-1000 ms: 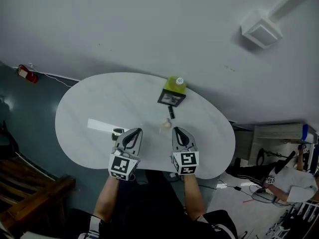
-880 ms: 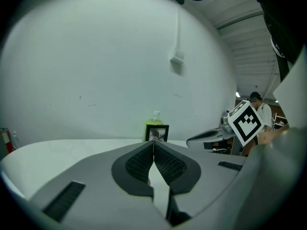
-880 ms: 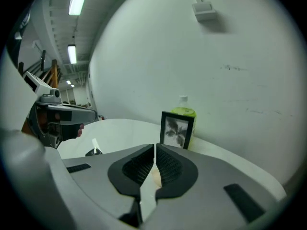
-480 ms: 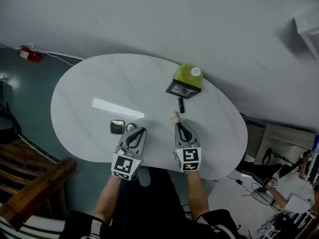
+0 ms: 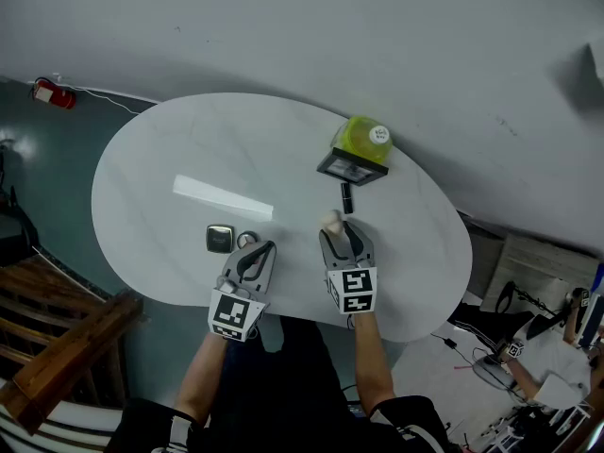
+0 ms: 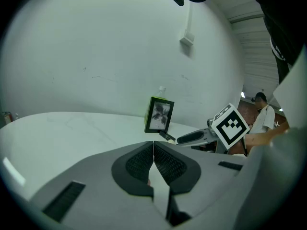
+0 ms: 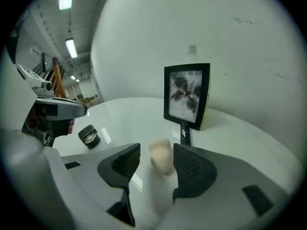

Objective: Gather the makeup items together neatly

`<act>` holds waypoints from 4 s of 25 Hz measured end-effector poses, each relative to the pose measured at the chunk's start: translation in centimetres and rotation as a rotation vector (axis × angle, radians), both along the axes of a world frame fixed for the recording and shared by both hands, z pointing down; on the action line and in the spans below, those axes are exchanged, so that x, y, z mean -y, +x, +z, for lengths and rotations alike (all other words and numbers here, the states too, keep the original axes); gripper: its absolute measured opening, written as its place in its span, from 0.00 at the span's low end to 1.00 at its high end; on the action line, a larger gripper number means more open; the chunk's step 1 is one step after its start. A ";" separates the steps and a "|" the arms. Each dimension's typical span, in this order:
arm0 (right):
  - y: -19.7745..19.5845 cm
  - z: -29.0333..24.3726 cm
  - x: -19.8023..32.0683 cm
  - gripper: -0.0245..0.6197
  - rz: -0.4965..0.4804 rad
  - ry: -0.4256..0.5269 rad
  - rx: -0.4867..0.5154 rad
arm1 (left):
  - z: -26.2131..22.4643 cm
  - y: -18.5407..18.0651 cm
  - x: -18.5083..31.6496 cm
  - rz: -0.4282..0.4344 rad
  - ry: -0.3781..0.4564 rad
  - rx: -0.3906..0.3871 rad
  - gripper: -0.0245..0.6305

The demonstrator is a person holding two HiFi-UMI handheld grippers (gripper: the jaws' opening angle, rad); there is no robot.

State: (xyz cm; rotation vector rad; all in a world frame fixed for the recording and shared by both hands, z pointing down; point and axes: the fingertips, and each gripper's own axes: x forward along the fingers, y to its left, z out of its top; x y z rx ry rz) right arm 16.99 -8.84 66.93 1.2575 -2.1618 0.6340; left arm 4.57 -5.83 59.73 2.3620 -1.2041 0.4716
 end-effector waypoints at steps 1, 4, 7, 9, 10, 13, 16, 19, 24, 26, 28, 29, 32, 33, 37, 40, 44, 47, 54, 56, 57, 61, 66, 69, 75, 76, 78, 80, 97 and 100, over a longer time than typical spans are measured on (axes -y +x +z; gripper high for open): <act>0.0 0.4 0.1 0.36 0.000 -0.005 -0.012 | 0.0 -0.1 0.0 -0.002 -0.002 0.001 0.07; 0.0 1.4 0.3 0.36 0.005 -0.027 -0.033 | 0.2 -0.5 0.0 -0.008 -0.007 0.005 0.07; 0.2 1.9 0.5 0.36 0.020 -0.036 -0.038 | 0.3 -0.8 0.2 -0.012 -0.008 0.007 0.07; 0.2 1.9 0.5 0.36 0.024 -0.033 -0.040 | 0.4 -1.0 0.2 -0.014 -0.007 0.008 0.07; 0.2 2.0 0.5 0.36 0.024 -0.032 -0.043 | 0.4 -1.1 0.2 -0.014 -0.007 0.008 0.07; 0.3 2.1 0.6 0.31 0.031 -0.032 -0.051 | 0.3 -1.3 0.2 -0.019 -0.005 0.008 0.07; 0.1 1.6 0.6 0.29 0.039 -0.032 -0.039 | 0.1 -1.8 0.0 -0.025 0.000 0.010 0.07; -0.6 0.6 0.5 0.28 0.040 -0.021 -0.020 | -0.4 -2.5 -0.1 -0.037 0.007 0.009 0.07; -3.4 -1.0 -0.5 0.28 0.017 -0.004 0.022 | -1.1 -4.2 -0.3 -0.060 0.019 0.021 0.07; -4.8 -1.3 -1.1 0.28 0.000 -0.002 0.033 | -1.3 -5.0 -0.6 -0.066 0.023 0.024 0.07; -6.1 -1.6 -1.8 0.28 -0.014 -0.004 0.041 | -1.4 -5.8 -1.0 -0.068 0.028 0.024 0.07; -6.8 -1.7 -2.1 0.28 -0.020 -0.005 0.045 | -1.5 -6.3 -1.2 -0.071 0.029 0.025 0.07; -8.7 -1.7 -3.0 0.28 -0.035 -0.009 0.055 | -1.7 -7.7 -1.8 -0.088 0.027 0.029 0.07; -9.2 -1.6 -3.3 0.28 -0.038 -0.011 0.057 | -1.7 -8.1 -2.0 -0.090 0.026 0.028 0.07; -10.9 -1.1 -4.5 0.28 -0.032 -0.022 0.063 | -1.3 -9.5 -3.1 -0.084 0.023 0.031 0.07; -11.7 -0.8 -5.0 0.28 -0.014 -0.023 0.066 | -1.3 -10.6 -3.3 -0.078 0.017 0.043 0.07; -12.4 -0.2 -5.2 0.28 0.021 -0.017 0.058 | -0.8 -11.5 -3.6 -0.054 0.019 0.041 0.07; -12.4 0.3 -5.4 0.28 0.062 -0.018 0.052 | -0.1 -11.7 -4.0 -0.026 0.010 0.037 0.07; -12.1 1.5 -5.6 0.28 0.125 -0.023 0.044 | 0.7 -11.9 -3.7 0.032 0.006 0.033 0.07; -12.0 1.8 -5.7 0.28 0.137 -0.026 0.041 | 1.0 -11.9 -3.6 0.038 0.003 0.032 0.07; -12.0 1.9 -5.7 0.28 0.143 -0.027 0.040 | 1.1 -11.9 -3.6 0.041 0.001 0.031 0.07; -12.0 2.2 -5.7 0.28 0.147 -0.027 0.028 | 1.4 -11.7 -3.6 0.050 -0.004 0.026 0.07; -12.0 2.4 -5.9 0.28 0.141 -0.027 0.013 | 1.4 -11.6 -3.6 0.043 -0.009 0.031 0.07; -12.3 2.2 -5.9 0.29 0.130 -0.021 0.022 | 1.1 -11.8 -3.8 0.040 -0.006 0.032 0.07; -12.3 1.1 -5.8 0.34 0.139 0.007 0.028 | 0.8 -12.5 -4.2 0.032 0.007 0.027 0.07; -12.3 0.8 -5.8 0.34 0.140 0.013 0.028 | 0.7 -12.6 -4.3 0.031 0.009 0.027 0.07; -12.2 -0.1 -5.7 0.34 0.142 0.027 0.031 | 0.3 -12.8 -4.5 0.029 0.017 0.026 0.07; -12.0 -1.3 -5.5 0.34 0.141 0.048 0.034 | -0.5 -12.8 -4.4 0.026 0.032 0.025 0.07; -11.8 -17.4 -4.1 0.33 0.070 0.340 0.065 | -13.7 -12.7 -3.6 -0.009 0.261 0.028 0.07; -11.7 -19.4 -4.3 0.31 0.071 0.368 0.077 | -15.7 -12.7 -3.7 -0.019 0.293 0.028 0.07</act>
